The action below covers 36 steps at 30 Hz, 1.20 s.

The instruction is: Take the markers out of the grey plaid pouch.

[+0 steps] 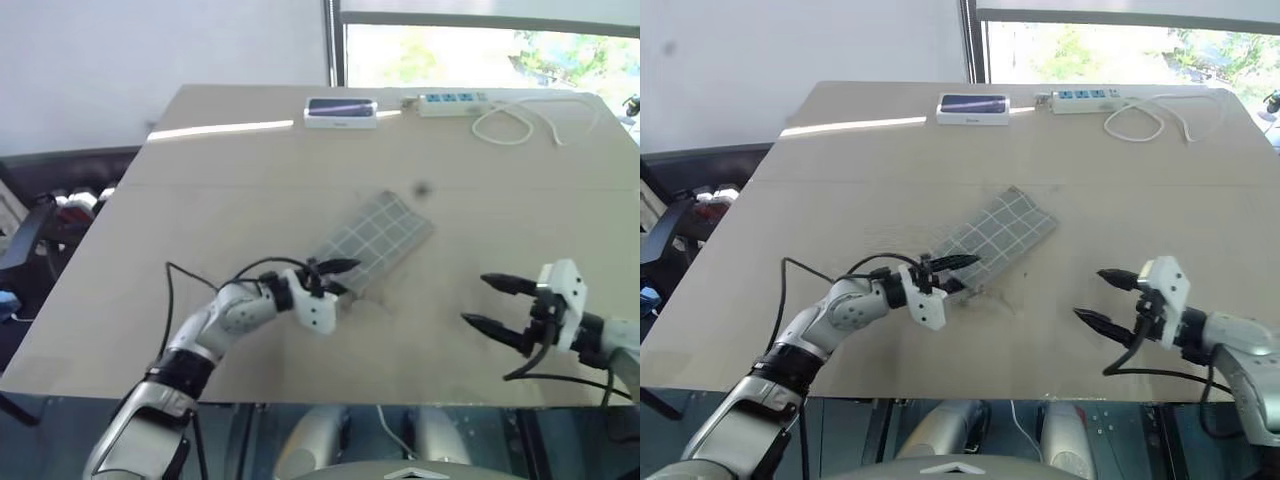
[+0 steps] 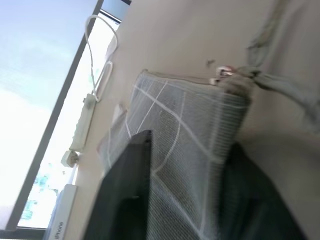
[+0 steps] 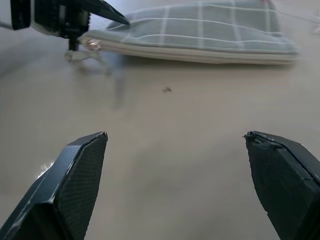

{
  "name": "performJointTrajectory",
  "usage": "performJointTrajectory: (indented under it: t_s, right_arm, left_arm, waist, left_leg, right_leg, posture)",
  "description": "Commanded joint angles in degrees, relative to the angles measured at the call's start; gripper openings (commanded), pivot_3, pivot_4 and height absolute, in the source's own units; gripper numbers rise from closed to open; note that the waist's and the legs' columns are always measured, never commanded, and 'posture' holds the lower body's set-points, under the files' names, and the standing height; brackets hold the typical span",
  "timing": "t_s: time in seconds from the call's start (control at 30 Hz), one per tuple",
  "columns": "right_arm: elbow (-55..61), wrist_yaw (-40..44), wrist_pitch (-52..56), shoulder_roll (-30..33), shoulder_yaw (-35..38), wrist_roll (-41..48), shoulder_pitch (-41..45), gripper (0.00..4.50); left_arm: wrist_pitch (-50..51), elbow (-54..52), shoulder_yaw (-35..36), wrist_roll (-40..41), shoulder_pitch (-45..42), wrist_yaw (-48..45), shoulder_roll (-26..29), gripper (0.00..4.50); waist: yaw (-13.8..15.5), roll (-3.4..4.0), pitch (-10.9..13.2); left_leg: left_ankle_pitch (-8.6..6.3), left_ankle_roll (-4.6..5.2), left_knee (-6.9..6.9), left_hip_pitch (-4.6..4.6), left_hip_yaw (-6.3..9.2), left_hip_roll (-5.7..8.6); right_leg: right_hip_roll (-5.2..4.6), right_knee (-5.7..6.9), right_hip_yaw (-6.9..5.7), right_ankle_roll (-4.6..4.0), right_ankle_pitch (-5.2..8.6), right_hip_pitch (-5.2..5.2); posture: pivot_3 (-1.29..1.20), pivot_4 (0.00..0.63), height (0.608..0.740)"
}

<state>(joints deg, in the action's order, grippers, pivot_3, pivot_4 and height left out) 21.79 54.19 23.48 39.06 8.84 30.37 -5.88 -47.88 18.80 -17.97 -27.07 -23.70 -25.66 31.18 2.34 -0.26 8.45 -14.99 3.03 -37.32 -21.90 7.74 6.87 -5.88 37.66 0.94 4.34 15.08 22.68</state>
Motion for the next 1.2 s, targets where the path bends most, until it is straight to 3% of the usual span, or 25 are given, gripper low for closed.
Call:
performJointTrajectory:
  t_s: [0.03,0.27,0.47,0.57,0.83,0.87,1.07,1.2]
  right_arm:
    - [3.3,-3.1,1.4,-1.3,-4.1,-1.5,3.0,4.50]
    - [1.7,-10.5,8.5,-5.6,-13.5,-6.0,13.9,4.50]
    - [-0.4,-8.4,14.0,-6.4,-19.6,-6.0,18.3,4.50]
    - [0.3,-7.5,17.3,-5.6,-19.1,-4.2,18.7,3.73]
    - [0.6,-8.0,18.3,-5.4,-18.0,-3.9,20.1,0.28]
    - [0.6,-8.0,18.1,-5.1,-17.6,-4.0,20.1,0.07]
    - [-2.1,-9.5,16.3,-2.9,-13.0,-5.7,20.9,0.07]
    - [-10.5,-19.5,15.2,-2.0,-7.3,-12.0,23.5,0.07]
  left_arm:
    - [0.7,0.7,-2.4,-0.4,-0.2,-0.2,-1.7,0.02]
    - [2.0,-1.7,-3.4,0.2,-0.6,-1.3,-3.1,0.02]
    - [3.5,-4.1,-4.1,0.7,0.4,-1.8,-3.8,0.02]
    - [4.7,-4.8,-3.8,1.0,0.9,-2.0,-3.9,0.00]
    - [6.4,-5.9,-4.0,1.5,1.6,-2.3,-4.3,0.00]
    - [6.5,-5.9,-4.1,1.6,1.6,-2.3,-4.3,0.00]
    - [8.6,-6.5,-4.2,3.2,2.0,-4.5,-3.6,0.00]
    - [12.1,-10.0,-4.0,12.6,4.3,-10.8,-3.0,0.00]
  waist:
    - [0.0,0.00,0.0]
    - [-0.2,-0.02,0.0]
    - [-0.2,-0.06,0.0]
    - [-0.2,-0.06,0.0]
    - [-0.3,-0.06,0.0]
    - [-0.3,-0.06,0.0]
    - [-0.3,-0.06,0.0]
    - [-0.8,-0.06,0.0]
  left_leg:
    - [0.00,0.01,-0.02,0.02,0.00,0.00]
    - [0.01,-0.01,-0.10,0.01,-0.01,0.03]
    - [0.01,0.00,-0.10,-0.08,0.01,0.07]
    - [0.01,0.00,-0.10,-0.10,0.01,0.09]
    - [0.01,0.00,-0.09,-0.08,0.02,0.06]
    - [0.01,0.00,-0.10,-0.08,0.02,0.06]
    - [0.01,0.00,-0.10,-0.09,0.01,0.07]
    - [0.01,0.00,-0.09,-0.08,-0.02,0.07]
  right_leg:
    - [0.00,0.03,-0.03,0.00,0.00,-0.01]
    - [0.03,0.05,-0.06,0.00,0.00,0.02]
    - [0.03,-0.03,-0.08,0.00,0.00,0.11]
    - [0.00,-0.04,-0.07,0.00,0.00,0.11]
    - [0.03,0.05,-0.06,0.00,0.00,0.12]
    - [0.03,0.04,-0.06,0.00,0.00,0.12]
    - [0.02,0.01,-0.06,0.00,0.00,0.12]
    - [0.02,0.04,-0.03,0.00,0.00,0.12]
  posture:
    - [0.00,0.150,0.738]
    - [0.00,0.150,0.738]
    - [0.00,0.150,0.738]
    - [0.00,0.150,0.738]
    - [0.00,0.150,0.738]
    - [0.00,0.150,0.738]
    - [0.00,0.150,0.738]
    - [0.00,0.150,0.738]
